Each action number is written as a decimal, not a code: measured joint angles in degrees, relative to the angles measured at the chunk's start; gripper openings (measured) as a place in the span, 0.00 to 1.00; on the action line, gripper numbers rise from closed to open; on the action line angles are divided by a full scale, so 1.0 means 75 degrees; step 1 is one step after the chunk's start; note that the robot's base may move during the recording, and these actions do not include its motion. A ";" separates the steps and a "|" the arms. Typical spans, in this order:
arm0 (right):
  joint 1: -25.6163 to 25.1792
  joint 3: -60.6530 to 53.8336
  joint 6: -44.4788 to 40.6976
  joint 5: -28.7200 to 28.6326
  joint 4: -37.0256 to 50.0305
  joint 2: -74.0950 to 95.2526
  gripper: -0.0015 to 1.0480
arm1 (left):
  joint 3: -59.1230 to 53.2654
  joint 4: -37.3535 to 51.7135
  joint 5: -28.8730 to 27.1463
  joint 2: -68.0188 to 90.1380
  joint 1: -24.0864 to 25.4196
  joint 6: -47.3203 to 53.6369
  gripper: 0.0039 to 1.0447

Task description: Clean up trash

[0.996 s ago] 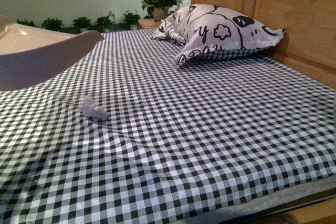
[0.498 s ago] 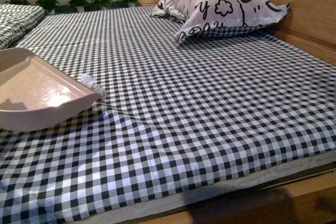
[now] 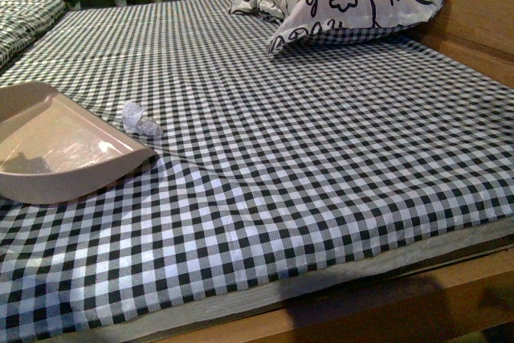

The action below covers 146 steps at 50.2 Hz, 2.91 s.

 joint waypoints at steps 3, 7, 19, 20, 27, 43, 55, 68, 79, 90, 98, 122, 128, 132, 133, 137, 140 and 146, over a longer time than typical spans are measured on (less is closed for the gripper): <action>0.0000 0.0000 0.0000 0.0000 0.0000 0.0000 0.19 | 0.0003 -0.0003 0.0009 0.0038 -0.0003 -0.0006 0.24; 0.0000 0.0000 0.0000 0.0000 0.0000 0.0000 0.19 | 0.0003 -0.0052 0.0035 0.0050 -0.0026 -0.0009 0.24; 0.0000 0.0000 0.0000 0.0000 0.0000 0.0000 0.19 | 0.0003 -0.0289 0.0064 0.0102 -0.0038 -0.0009 0.24; 0.0000 0.0000 0.0000 0.0000 0.0000 0.0000 0.19 | 0.0003 -0.0318 0.0070 0.0102 -0.0038 -0.0009 0.24; 0.0000 0.0000 0.0000 0.0000 0.0000 0.0000 0.19 | 0.0015 -0.0469 0.0102 0.0122 -0.0038 -0.0017 0.24; 0.0000 0.0000 0.0000 -0.0003 0.0000 0.0000 0.19 | 0.0023 -0.0638 0.0184 0.0131 -0.0041 -0.0079 0.24; 0.0000 0.0000 0.0000 0.0000 0.0000 0.0000 0.19 | 0.0061 -0.0737 0.0268 0.0198 -0.0044 -0.0172 0.24; 0.0000 0.0000 0.0000 0.0000 0.0000 0.0000 0.19 | 0.0093 -0.0866 0.0341 0.0210 -0.0044 -0.0251 0.24; 0.0000 0.0000 0.0000 0.0000 0.0000 0.0000 0.19 | 0.0093 -0.0866 0.0358 0.0216 -0.0044 -0.0274 0.24; 0.0000 0.0000 0.0000 0.0000 0.0000 0.0000 0.19 | 0.0093 -0.0866 0.0361 0.0216 -0.0044 -0.0274 0.24; 0.0000 0.0000 0.0000 -0.0003 0.0000 0.0000 0.19 | 0.0093 -0.0866 0.0361 0.0216 -0.0044 -0.0274 0.24; -0.0297 0.0968 0.1457 -0.1915 -0.1550 0.2320 0.19 | 0.0093 -0.0866 0.0379 0.0224 -0.0047 -0.0277 0.24; -0.0399 0.1431 0.1580 -0.2439 -0.0731 0.3704 0.19 | 0.0096 -0.0866 0.0379 0.0224 -0.0047 -0.0280 0.24; -0.0391 0.1824 0.1585 -0.2739 -0.0096 0.4750 0.19 | 0.0093 -0.0866 0.0379 0.0227 -0.0047 -0.0280 0.24; -0.0356 0.2034 0.1582 -0.2815 0.0146 0.5193 0.19 | 0.0093 -0.0866 0.0379 0.0227 -0.0047 -0.0280 0.24; -0.0192 0.2742 0.1542 -0.2906 0.0839 0.6548 0.19 | 0.0093 -0.0866 0.0379 0.0227 -0.0047 -0.0280 0.24; -0.0044 0.3220 0.1381 -0.2926 0.1209 0.7428 0.19 | 0.0093 -0.0866 0.0379 0.0227 -0.0047 -0.0280 0.24; 0.0242 0.4060 0.1067 -0.3075 0.1612 0.8891 0.19 | 0.0093 -0.0866 0.0379 0.0227 -0.0047 -0.0280 0.24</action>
